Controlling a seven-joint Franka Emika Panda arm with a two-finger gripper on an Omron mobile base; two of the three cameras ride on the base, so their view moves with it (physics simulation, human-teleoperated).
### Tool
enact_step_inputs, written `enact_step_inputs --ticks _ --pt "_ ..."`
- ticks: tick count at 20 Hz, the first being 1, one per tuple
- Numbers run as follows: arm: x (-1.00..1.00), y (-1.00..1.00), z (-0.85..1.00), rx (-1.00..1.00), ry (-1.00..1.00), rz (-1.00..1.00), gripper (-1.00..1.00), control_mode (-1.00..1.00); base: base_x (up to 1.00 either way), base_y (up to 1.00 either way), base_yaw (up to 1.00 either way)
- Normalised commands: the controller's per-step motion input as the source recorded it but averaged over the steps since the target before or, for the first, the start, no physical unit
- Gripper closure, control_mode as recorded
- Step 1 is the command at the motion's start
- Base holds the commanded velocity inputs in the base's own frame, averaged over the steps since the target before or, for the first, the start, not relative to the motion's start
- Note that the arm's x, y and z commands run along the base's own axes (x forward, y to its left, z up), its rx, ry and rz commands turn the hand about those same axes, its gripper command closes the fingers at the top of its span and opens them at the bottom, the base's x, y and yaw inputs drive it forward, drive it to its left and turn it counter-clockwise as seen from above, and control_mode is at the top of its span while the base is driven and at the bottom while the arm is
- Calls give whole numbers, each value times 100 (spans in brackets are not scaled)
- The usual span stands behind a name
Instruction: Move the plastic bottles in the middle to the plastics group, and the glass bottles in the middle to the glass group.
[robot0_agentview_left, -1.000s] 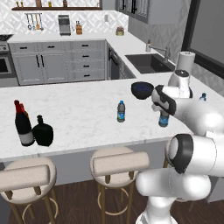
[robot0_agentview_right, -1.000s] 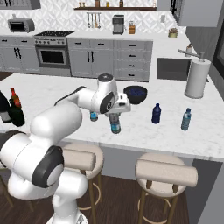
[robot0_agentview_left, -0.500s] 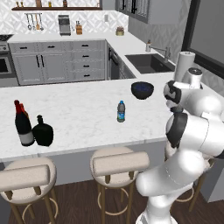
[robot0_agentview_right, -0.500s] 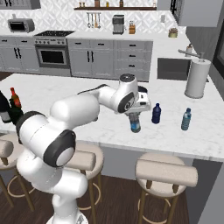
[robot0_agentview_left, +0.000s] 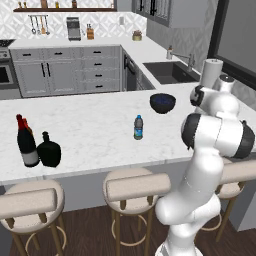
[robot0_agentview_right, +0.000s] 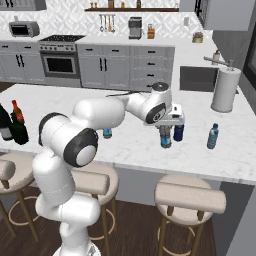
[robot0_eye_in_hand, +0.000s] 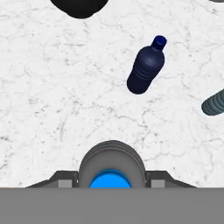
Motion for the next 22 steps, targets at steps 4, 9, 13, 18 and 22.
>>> enact_step_inputs --ticks 4,9,13,18,22 --pt "34 -10 -32 6 1 -10 100 -100 0 0 0" --pt "36 -11 -33 1 4 -7 100 -100 0 0 0" --pt "18 -6 -32 0 11 -4 100 -100 0 0 0" --pt "6 -18 -39 0 11 -1 100 -100 0 0 0" --pt "0 -18 -33 0 0 0 100 -100 0 0 0"
